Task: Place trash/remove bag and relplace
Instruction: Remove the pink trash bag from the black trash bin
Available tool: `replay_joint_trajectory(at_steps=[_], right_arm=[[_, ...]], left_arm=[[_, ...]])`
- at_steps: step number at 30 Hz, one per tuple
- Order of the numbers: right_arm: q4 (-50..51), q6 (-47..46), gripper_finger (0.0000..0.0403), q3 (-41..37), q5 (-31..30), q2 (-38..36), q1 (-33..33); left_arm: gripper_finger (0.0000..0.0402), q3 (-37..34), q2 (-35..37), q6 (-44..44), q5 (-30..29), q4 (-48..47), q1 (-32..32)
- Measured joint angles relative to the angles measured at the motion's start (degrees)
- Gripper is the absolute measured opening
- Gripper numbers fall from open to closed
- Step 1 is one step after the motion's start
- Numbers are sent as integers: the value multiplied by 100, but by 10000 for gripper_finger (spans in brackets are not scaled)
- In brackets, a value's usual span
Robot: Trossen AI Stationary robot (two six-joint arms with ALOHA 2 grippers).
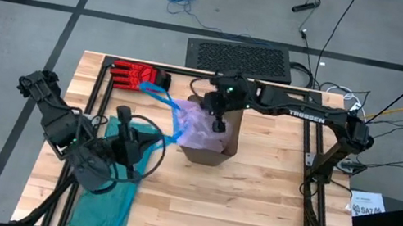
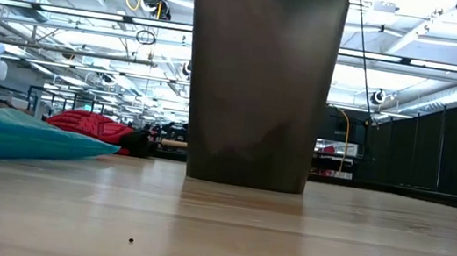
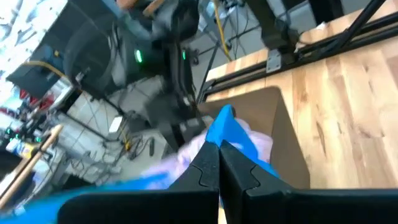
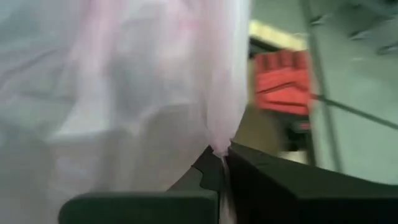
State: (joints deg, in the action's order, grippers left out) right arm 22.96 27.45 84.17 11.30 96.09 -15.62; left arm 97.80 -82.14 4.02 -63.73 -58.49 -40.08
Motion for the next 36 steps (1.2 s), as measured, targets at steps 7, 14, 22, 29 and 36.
replay_joint_trajectory(at_steps=[7, 14, 22, 29, 36], right_arm=[[-7, -309, 60, 3, -245, -570, 8], [108, -755, 191, 6, -272, -1151, 254], [664, -986, 295, 10, -788, -1507, 803], [1280, -841, 313, 10, -1536, -1815, 979], [2065, -1357, 313, 10, -1159, -2141, 973]], left_arm=[[0, -2, -1, 167, -34, -103, -4], [0, -2, -1, 167, -61, -103, 21], [0, -2, -1, 165, -63, -103, 34], [0, -4, -1, 165, -63, -106, 36], [0, -4, -1, 163, -63, -121, 36]])
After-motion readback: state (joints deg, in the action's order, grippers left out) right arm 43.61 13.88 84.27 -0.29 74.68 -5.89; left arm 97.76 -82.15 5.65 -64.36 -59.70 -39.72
